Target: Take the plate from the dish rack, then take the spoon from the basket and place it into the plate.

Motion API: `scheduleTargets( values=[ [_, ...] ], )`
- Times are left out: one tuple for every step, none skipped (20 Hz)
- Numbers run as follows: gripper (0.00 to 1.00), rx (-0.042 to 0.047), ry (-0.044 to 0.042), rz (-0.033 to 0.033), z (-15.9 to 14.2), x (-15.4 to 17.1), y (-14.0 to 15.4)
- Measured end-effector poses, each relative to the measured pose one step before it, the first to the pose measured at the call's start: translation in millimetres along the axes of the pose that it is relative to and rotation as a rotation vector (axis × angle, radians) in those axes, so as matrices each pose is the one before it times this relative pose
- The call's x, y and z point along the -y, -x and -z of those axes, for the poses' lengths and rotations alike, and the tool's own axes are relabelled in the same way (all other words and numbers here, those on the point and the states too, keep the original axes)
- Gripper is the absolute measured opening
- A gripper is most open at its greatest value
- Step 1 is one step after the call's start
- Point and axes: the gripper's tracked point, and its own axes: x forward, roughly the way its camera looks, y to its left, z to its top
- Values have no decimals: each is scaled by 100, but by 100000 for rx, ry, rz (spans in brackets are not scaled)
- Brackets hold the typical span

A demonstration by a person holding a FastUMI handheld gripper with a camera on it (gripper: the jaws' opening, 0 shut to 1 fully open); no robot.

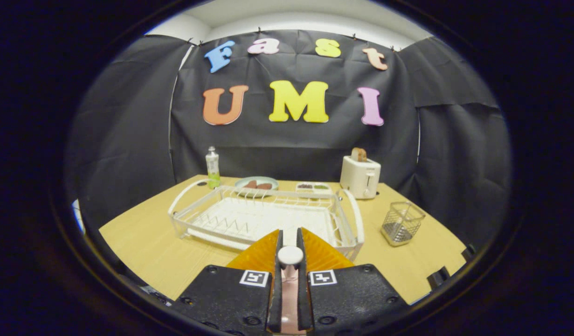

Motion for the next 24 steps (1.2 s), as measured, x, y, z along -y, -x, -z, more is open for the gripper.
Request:
scheduleTargets(
  values=[
    [18, 540, 2615, 908, 411, -425, -87],
    [18, 1159, 2356, 1585, 122, -283, 177],
    [18, 1130, 1711, 919, -11, -318, 126],
    [19, -43, 990, 821, 396, -250, 94],
    [18, -1065, 425, 632, 348, -98, 56],
    [19, -943, -471, 475, 210, 75, 212],
    [19, -1057, -822, 556, 108, 180, 82],
    [19, -1061, -622, 624, 47, 269, -4],
    [20, -1186, -400, 1273, 20, 485, -87],
    [20, -1705, -1084, 1168, 109, 519, -117],
    [21, -2210, -829, -123, 265, 358, -88],
    [22, -2012, -614, 1250, 60, 553, -84],
    [24, -357, -920, 1227, -307, 803, 233],
    [31, 655, -780, 2689, -676, 979, 250],
    [37, 398, -1278, 1795, -651, 818, 512],
    [46, 117, -1698, -575, -459, 437, -146],
    [56, 764, -2358, 164, -914, 355, 1095],
    [66, 616, -1281, 129, -927, 374, 466],
    [75, 789, -553, 7, -801, 519, 660],
    [85, 885, -400, 244, -1050, 426, 602],
    [94, 892, -422, -301, -794, 287, 651],
    [100, 964, -590, -276, -895, 142, 410],
    [100, 740, -453, -187, -953, 181, 420],
    [100, 661, -212, -383, -1014, 139, 393]
  ],
)
